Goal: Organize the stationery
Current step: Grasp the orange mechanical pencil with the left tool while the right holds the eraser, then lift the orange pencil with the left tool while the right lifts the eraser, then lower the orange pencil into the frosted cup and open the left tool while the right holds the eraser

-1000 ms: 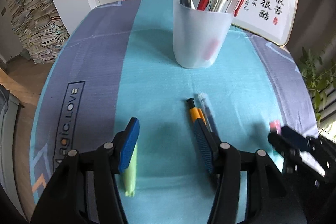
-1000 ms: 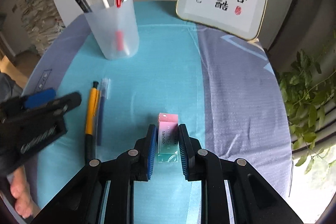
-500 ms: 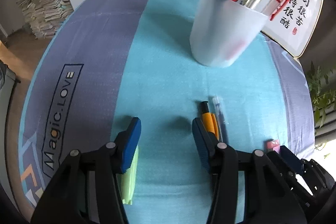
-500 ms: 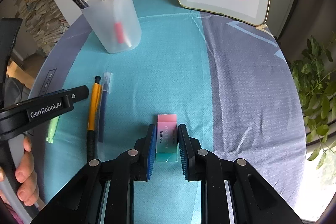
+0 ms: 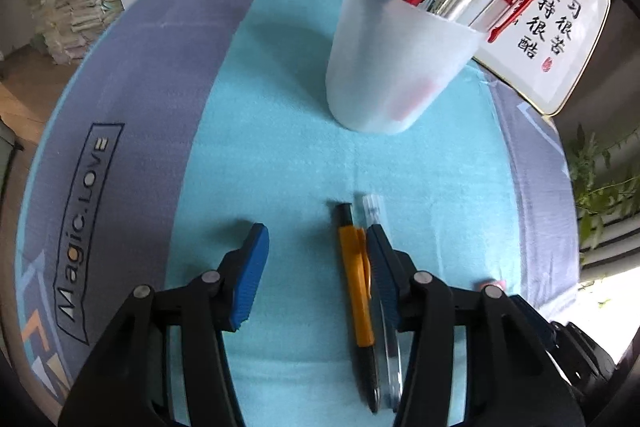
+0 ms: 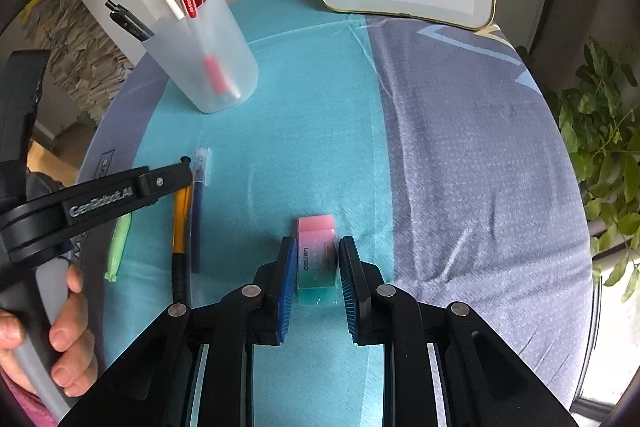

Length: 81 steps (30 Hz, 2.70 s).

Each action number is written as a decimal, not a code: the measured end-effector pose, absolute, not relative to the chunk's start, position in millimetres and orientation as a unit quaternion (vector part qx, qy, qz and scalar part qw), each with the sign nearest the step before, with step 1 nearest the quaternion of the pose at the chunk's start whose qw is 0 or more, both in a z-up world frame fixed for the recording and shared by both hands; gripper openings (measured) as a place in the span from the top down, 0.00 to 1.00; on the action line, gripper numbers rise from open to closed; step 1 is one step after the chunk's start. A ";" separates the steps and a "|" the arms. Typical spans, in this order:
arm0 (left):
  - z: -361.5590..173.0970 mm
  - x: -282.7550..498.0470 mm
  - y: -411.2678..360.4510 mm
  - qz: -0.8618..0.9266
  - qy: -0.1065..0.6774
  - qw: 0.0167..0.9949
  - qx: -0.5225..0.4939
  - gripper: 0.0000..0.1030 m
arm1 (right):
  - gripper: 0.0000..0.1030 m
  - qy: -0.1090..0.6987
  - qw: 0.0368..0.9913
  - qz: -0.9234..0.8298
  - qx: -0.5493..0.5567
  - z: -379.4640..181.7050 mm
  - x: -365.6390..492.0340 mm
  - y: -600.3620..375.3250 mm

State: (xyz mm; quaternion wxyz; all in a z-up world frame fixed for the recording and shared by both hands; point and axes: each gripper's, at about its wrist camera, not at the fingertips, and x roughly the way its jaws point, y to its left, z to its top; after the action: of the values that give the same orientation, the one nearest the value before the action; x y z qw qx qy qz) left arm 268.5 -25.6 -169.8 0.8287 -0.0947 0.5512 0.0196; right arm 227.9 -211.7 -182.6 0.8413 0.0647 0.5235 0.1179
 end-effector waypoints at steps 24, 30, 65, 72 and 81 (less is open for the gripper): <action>-153.0 241.5 -26.9 -0.028 0.534 0.843 -0.054 0.89 | 0.75 0.543 0.831 0.115 0.035 -184.9 245.7 -200.5; -131.4 227.2 -21.8 -0.041 0.510 0.857 -0.050 0.89 | 0.79 0.510 0.849 0.130 0.045 -168.8 237.6 -196.8; 40.5 283.0 -33.3 -0.029 0.324 0.945 -0.034 0.89 | 0.79 0.442 0.882 0.145 0.071 -125.2 210.8 -207.1; 29.4 309.9 -37.6 -0.016 0.324 0.946 -0.023 0.89 | 0.79 0.448 0.880 0.141 0.078 -130.8 217.2 -211.4; -16.5 320.7 -39.9 -0.016 0.349 0.937 0.004 0.89 | 0.79 0.446 0.880 0.141 0.084 -130.9 220.8 -210.8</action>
State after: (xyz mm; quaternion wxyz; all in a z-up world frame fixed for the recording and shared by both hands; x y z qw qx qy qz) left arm 320.7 -39.9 -16.5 0.9369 0.0037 0.3493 -0.0161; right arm 220.8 -210.8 -130.9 0.8797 0.0838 0.4463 0.1414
